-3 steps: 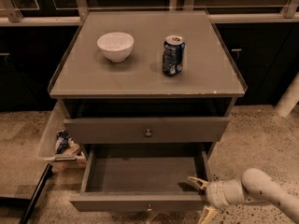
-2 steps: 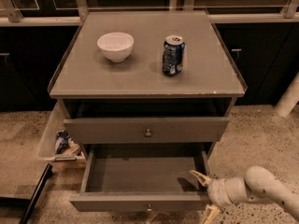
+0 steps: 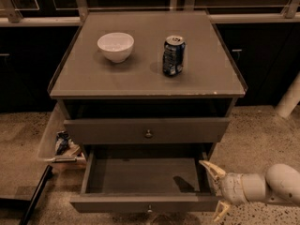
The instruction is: Open middle drawer
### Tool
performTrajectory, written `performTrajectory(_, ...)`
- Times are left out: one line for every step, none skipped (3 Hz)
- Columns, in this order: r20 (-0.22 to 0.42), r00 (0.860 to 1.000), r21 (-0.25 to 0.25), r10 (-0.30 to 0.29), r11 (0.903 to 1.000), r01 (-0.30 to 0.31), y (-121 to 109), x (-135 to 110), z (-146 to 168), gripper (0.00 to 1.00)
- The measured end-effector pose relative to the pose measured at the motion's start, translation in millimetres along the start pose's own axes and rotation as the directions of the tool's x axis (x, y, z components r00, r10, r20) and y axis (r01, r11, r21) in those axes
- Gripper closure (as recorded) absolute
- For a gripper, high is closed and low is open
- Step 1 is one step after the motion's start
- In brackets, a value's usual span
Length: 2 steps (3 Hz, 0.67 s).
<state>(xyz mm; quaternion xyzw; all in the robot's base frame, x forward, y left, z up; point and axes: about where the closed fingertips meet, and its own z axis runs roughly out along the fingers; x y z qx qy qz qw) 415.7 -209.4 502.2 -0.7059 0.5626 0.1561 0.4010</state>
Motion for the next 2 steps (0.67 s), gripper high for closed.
performTrajectory(-0.033, 0.997, 0.028, -0.071, 0.997, 0.072, -12.1, -24.2, -24.8, 0.0)
performTrajectory(-0.037, 0.996, 0.03, -0.076, 0.9966, 0.077, -13.5, -25.6, -26.9, 0.0)
